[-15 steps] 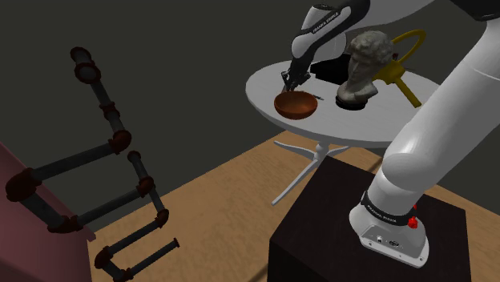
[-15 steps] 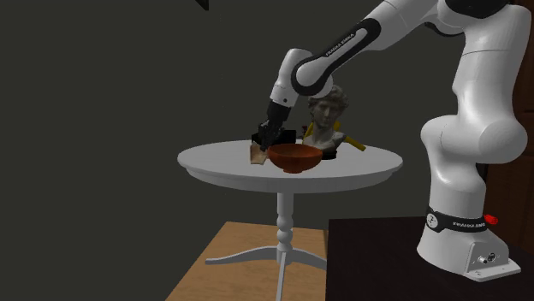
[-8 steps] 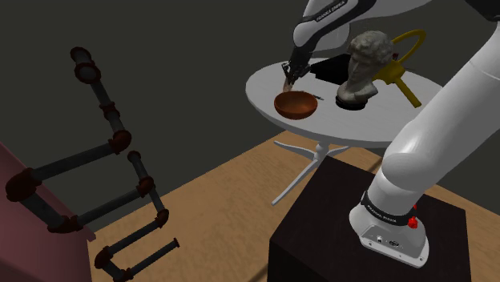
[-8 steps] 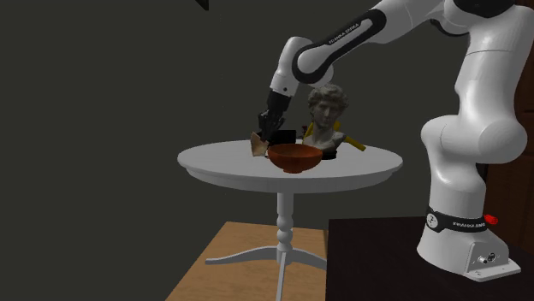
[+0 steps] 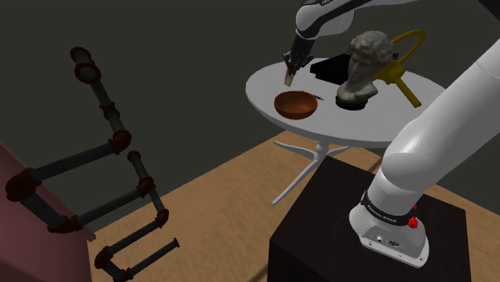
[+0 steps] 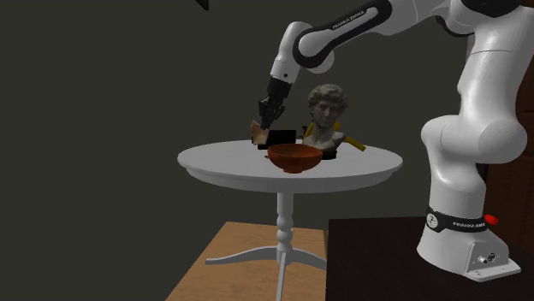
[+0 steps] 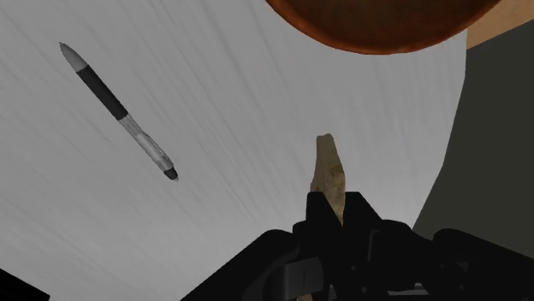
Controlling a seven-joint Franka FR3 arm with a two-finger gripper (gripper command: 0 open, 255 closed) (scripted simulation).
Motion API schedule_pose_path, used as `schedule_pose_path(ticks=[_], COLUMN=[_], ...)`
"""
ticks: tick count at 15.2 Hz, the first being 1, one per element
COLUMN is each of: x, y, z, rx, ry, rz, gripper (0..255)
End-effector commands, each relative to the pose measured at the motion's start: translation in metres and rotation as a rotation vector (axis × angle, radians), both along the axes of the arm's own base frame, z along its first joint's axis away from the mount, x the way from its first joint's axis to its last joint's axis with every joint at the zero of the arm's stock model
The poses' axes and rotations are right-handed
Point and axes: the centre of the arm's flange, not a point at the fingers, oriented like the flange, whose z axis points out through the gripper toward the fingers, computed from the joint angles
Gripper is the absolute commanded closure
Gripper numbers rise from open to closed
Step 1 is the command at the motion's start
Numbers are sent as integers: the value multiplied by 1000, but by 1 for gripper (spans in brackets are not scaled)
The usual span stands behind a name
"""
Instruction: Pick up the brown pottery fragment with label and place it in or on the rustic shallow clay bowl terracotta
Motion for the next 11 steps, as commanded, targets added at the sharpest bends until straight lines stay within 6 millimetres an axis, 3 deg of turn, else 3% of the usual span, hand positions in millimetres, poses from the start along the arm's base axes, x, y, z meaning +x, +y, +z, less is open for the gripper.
schedule_pose_path(ticks=[1, 3, 11], x=[0, 0, -62], y=[0, 0, 86], z=[11, 21, 26], rx=[0, 0, 0], ry=[0, 0, 0], rz=[0, 0, 0], gripper=[255, 255, 255])
